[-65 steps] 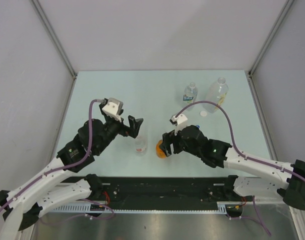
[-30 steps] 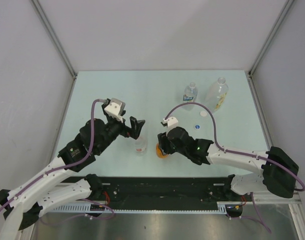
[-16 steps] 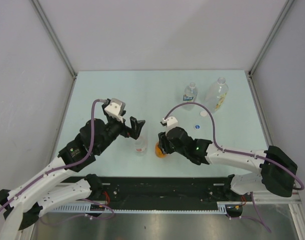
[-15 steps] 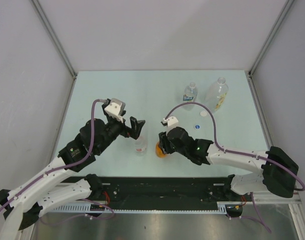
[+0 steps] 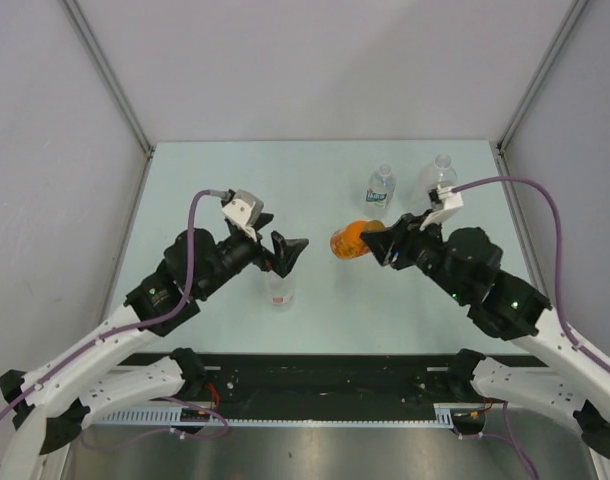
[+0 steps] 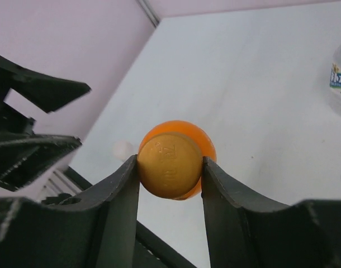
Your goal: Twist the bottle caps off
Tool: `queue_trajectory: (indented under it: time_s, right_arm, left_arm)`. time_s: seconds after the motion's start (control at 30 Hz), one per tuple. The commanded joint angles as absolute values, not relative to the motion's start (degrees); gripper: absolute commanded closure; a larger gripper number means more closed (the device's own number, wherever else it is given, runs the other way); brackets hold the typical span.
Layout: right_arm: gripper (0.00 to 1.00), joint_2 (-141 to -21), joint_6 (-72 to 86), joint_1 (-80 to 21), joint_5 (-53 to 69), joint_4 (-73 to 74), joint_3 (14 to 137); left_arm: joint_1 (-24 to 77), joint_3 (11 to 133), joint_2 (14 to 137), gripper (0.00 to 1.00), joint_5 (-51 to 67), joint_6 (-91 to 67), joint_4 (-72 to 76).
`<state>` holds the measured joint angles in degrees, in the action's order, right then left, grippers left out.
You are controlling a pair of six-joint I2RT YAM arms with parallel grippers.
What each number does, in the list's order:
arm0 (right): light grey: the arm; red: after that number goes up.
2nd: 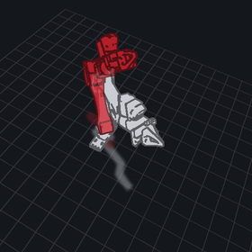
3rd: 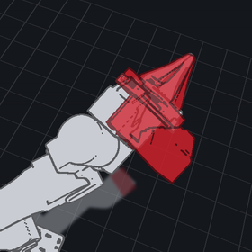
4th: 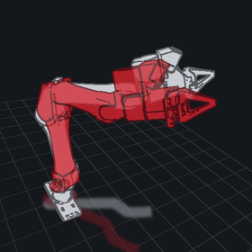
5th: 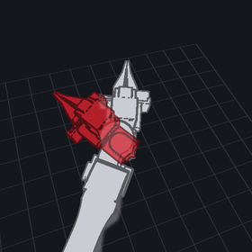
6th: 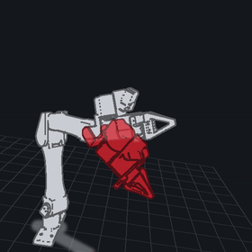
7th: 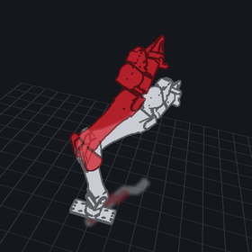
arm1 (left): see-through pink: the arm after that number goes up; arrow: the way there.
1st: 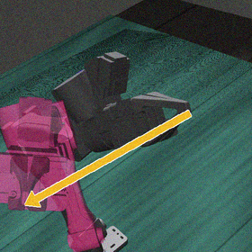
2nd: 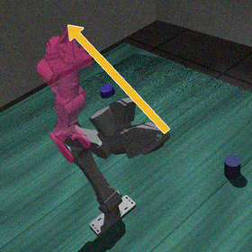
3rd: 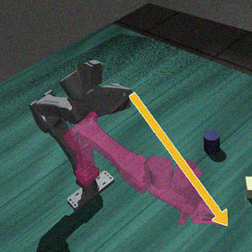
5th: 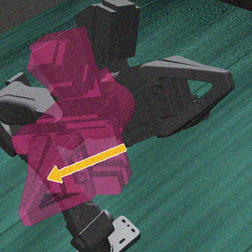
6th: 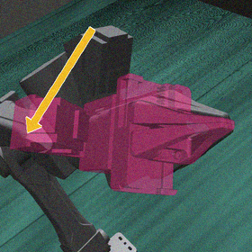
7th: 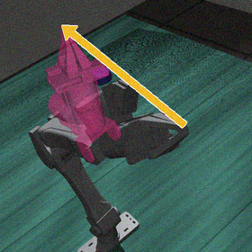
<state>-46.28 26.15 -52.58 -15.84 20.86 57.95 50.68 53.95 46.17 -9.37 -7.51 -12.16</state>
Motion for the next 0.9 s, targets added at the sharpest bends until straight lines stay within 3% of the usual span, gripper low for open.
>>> queue_trajectory:
  time_s: [0.0, 0.1, 0.27, 0.5, 0.87]
  right_arm:
    - [1.0, -44.7, 34.2, -44.2, -0.7, 23.9, 61.7]
    - [1.0, -43.7, 38.0, -37.5, 13.7, 22.9, 62.7]
    - [1.0, -42.8, 40.1, -33.6, 20.0, 22.8, 63.6]
    - [1.0, -42.8, 41.7, -33.2, 24.5, 19.7, 63.7]
    - [1.0, -45.2, 43.1, -33.3, 26.8, 14.2, 63.7]
  left_arm:
    - [48.5, 57.6, 48.1, 0.0, 8.0, -6.4, -2.0]
    - [44.8, 59.2, 51.1, 0.0, 22.0, -9.5, -0.3]
    - [39.3, 60.6, 55.8, 0.0, 40.6, -18.1, 8.6]
    - [39.3, 61.4, 61.9, 0.0, 50.3, -20.9, 13.4]
    - [39.5, 60.6, 63.9, 0.0, 54.9, -22.1, 14.1]
